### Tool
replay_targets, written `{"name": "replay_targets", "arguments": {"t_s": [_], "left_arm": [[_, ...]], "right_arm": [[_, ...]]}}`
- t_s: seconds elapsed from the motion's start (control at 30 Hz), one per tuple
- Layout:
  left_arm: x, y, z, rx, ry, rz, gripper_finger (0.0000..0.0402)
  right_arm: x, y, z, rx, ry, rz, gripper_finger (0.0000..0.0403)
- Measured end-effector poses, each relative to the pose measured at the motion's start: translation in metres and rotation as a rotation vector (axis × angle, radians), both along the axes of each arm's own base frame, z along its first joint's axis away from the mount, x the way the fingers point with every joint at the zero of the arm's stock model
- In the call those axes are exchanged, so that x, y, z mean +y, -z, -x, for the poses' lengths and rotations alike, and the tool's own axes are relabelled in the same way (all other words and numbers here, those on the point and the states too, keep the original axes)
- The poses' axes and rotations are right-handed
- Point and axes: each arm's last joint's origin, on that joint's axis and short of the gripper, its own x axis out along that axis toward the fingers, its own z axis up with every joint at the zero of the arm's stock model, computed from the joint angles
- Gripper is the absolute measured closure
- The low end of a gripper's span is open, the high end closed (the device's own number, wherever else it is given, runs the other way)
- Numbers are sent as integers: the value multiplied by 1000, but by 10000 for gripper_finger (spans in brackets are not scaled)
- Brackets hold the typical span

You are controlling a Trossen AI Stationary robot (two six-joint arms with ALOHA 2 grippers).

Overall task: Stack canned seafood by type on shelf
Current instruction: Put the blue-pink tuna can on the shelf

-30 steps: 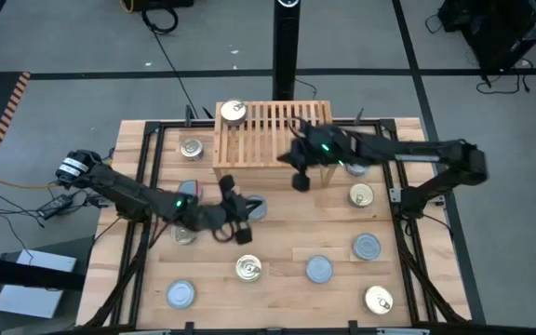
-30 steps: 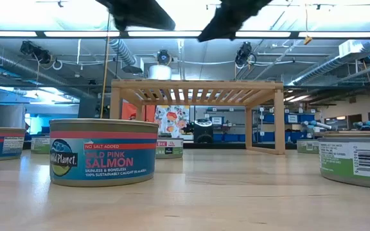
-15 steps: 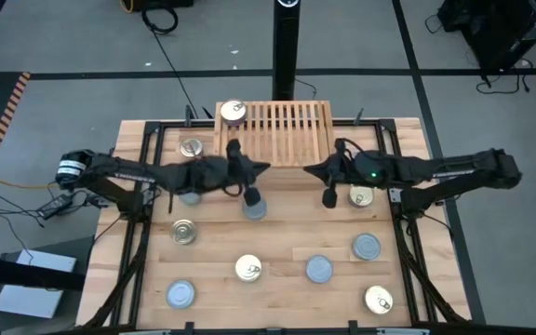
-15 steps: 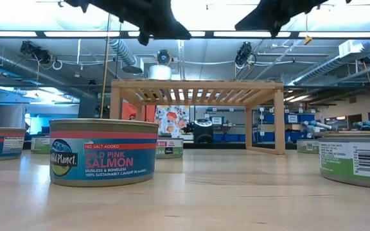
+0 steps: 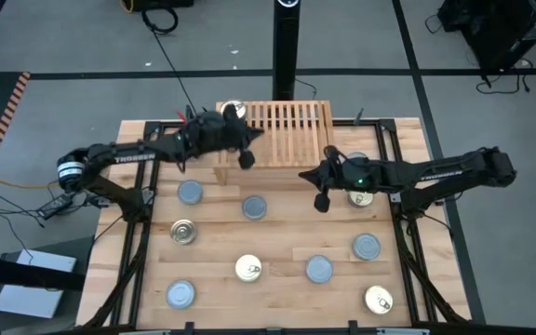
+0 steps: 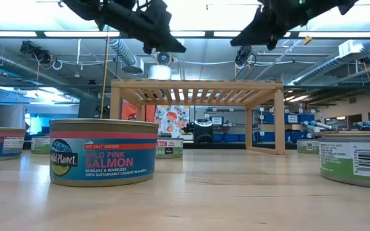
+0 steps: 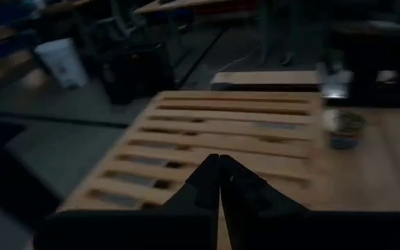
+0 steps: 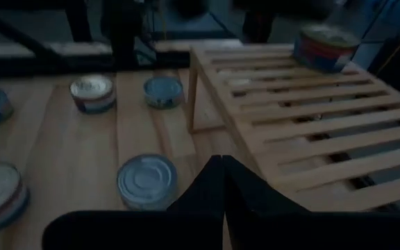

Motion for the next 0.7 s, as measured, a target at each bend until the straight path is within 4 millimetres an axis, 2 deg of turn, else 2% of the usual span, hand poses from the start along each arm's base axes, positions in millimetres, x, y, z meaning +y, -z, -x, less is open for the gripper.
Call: {"name": "replay_targets", "arguments": {"t_s": [0.3,0.47,0.7], "left_arm": [[50,-10,30,124,-205,121,383],[58,-5,39,195,-255,138,383],[59,0,45,300,-349,95,383]], "right_arm": [[0,15,-10,69,-10,36,391],[1,17,-12,77,-15,44,397],[-1,10,-14,34,5,72,393]]}}
